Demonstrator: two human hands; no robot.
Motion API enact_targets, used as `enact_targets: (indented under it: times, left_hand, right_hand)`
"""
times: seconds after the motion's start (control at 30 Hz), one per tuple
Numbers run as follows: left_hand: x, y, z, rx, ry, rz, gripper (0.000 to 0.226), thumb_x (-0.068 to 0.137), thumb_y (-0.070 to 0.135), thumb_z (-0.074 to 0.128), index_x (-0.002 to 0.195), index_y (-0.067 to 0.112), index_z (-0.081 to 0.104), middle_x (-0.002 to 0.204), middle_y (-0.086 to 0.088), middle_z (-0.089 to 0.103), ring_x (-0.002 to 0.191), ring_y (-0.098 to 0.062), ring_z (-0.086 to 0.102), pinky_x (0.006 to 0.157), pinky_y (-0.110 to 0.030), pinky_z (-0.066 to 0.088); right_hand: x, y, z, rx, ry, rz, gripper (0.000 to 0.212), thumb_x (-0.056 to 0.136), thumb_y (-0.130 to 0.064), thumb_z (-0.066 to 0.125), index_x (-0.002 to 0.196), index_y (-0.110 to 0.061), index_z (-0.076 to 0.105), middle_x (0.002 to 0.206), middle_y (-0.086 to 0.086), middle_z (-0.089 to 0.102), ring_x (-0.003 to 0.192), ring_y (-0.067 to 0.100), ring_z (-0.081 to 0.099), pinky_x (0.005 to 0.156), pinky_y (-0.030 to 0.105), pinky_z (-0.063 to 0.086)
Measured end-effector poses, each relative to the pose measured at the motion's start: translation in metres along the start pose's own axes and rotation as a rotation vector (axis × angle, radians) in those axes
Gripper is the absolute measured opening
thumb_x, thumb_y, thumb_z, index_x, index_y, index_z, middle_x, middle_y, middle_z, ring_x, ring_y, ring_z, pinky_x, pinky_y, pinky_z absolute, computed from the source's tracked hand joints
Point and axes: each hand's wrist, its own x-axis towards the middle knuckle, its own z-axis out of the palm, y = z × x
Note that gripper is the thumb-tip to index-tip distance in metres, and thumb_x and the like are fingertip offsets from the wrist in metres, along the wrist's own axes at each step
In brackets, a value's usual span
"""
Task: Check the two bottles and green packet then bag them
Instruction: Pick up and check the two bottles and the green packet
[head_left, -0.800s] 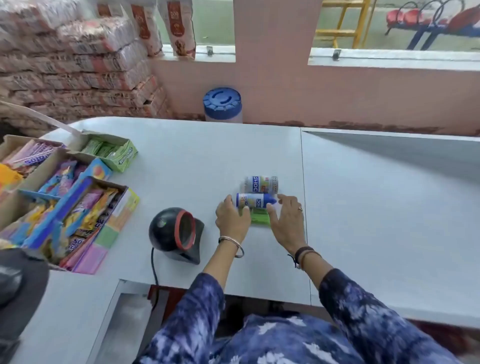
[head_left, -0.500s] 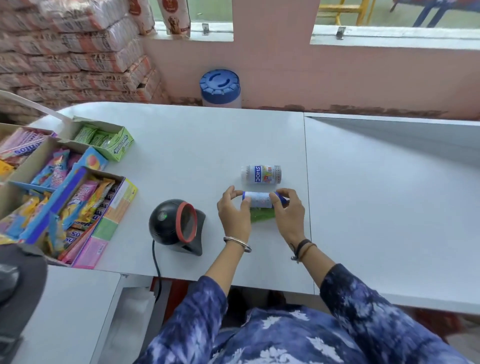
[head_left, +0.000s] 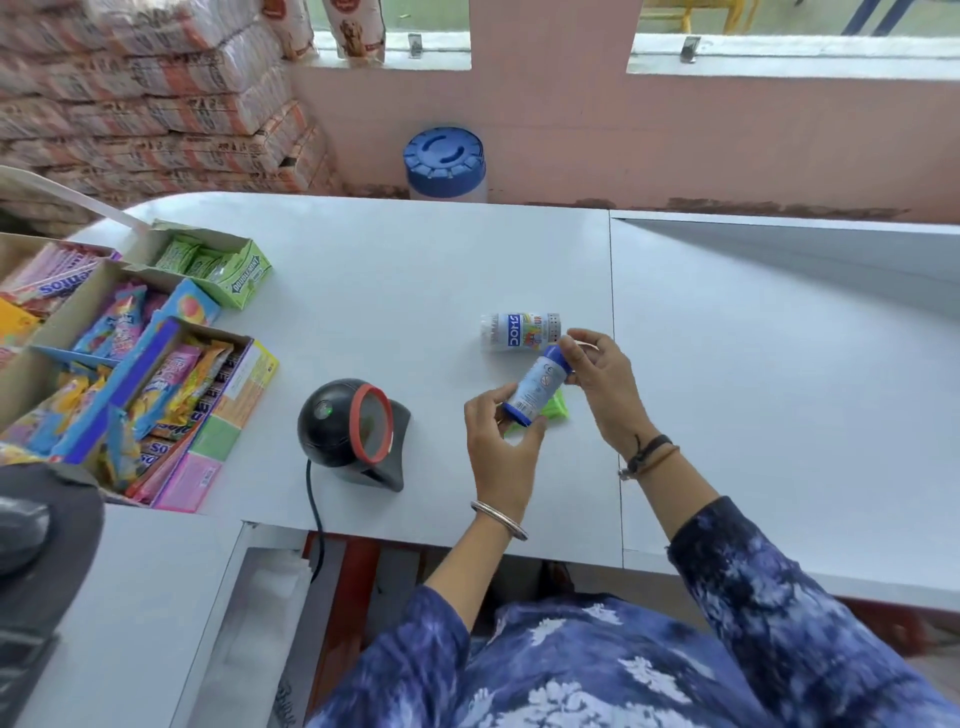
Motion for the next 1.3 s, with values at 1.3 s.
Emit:
enact_targets:
  times: [1.3]
  left_hand:
    - [0.016,-0.025,-0.013,0.628,-0.24,0.061,0.042,0.088,0.016,0.052,0.127,0.004,0.045,0.13,-0.016,0.046,0.117,-0.033,0.042,0.102,-0.041,0.036]
  right_hand:
    - [-0.019,-0.008,-0.022,-0.641,0.184,-0.342,0.041,0.068,-0.01,0.068,0.107,-0.017,0.055,0.097,-0.006,0.06,0.083,0.019,0.059,0.074,0.046,0.057]
